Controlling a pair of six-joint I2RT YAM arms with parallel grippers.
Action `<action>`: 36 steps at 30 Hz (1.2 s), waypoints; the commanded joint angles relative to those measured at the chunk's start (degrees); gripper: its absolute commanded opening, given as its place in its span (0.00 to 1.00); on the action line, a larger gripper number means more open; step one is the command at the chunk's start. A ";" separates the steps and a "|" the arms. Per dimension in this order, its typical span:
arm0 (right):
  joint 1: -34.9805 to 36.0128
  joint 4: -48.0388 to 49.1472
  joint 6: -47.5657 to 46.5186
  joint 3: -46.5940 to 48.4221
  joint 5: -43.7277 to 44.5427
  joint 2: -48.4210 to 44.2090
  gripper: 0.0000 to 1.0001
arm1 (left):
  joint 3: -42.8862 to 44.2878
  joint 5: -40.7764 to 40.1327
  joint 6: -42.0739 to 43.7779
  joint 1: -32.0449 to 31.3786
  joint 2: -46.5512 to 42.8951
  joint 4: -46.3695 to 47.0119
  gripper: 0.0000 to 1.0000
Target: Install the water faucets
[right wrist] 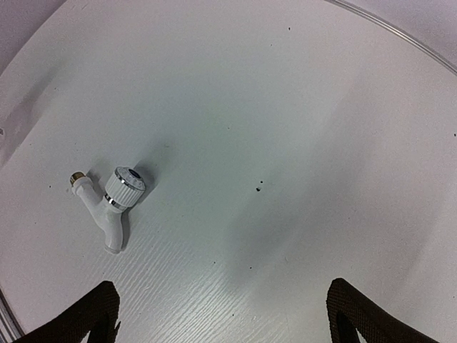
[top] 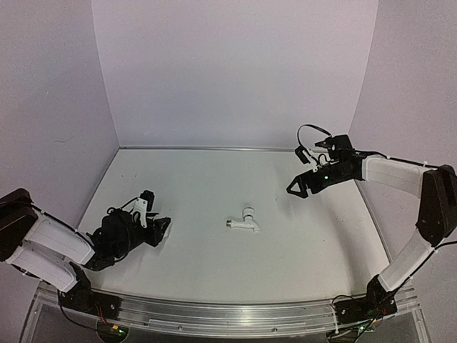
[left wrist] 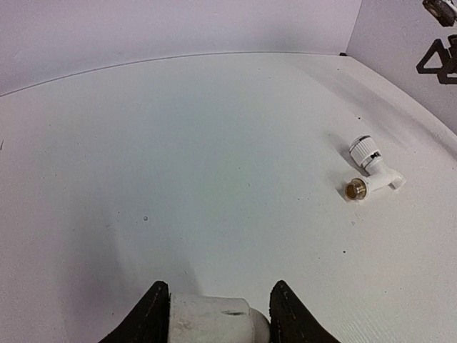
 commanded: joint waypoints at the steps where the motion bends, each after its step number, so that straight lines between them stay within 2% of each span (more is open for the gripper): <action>1: 0.21 0.21 -0.27 -0.59 0.57 -1.77 0.98 | -2.22 -3.52 2.43 -1.87 7.03 17.15 0.47; 8: 0.21 0.22 -0.57 -0.90 0.56 -1.83 0.98 | -3.02 -4.74 3.55 -3.99 23.53 35.76 0.49; 15: 0.21 0.30 -0.85 -1.22 0.77 -1.80 0.98 | -0.22 -7.61 2.92 -7.49 29.84 36.62 0.53; 17: 0.18 0.30 -0.86 -1.17 0.77 -1.67 0.98 | -0.15 -8.03 3.10 -7.60 29.81 36.62 0.60; 23: 0.21 0.30 -0.87 -1.11 0.84 -1.49 0.98 | 0.34 -8.66 5.29 -7.69 28.53 36.39 0.99; 26: 0.21 0.25 -1.03 -1.19 0.75 -1.68 0.98 | 0.96 -9.02 5.82 -7.79 25.89 34.36 1.00; 27: 0.21 0.22 -1.11 -1.19 0.69 -1.80 0.98 | 1.56 -9.48 5.56 -7.86 23.78 31.83 1.00; 28: 0.17 0.24 -1.21 -1.19 0.62 -1.93 0.98 | 3.05 -10.28 5.14 -7.94 20.25 25.22 1.00; 29: 0.21 0.22 -1.36 -1.15 0.47 -2.03 0.98 | 5.66 -11.02 3.96 -7.98 16.35 15.77 1.00; 31: 0.21 0.17 -1.73 -0.93 0.08 -2.06 0.98 | 14.42 -14.18 -1.06 -7.89 8.55 -10.21 1.00; 33: 0.22 0.05 -2.15 -0.49 -0.29 -1.79 0.98 | 20.46 -14.88 -1.52 -7.87 4.71 -23.37 1.00; 36: 0.65 -0.21 -2.57 0.67 -1.11 -0.92 0.98 | 26.63 -12.20 -1.64 -7.87 0.71 -34.79 1.00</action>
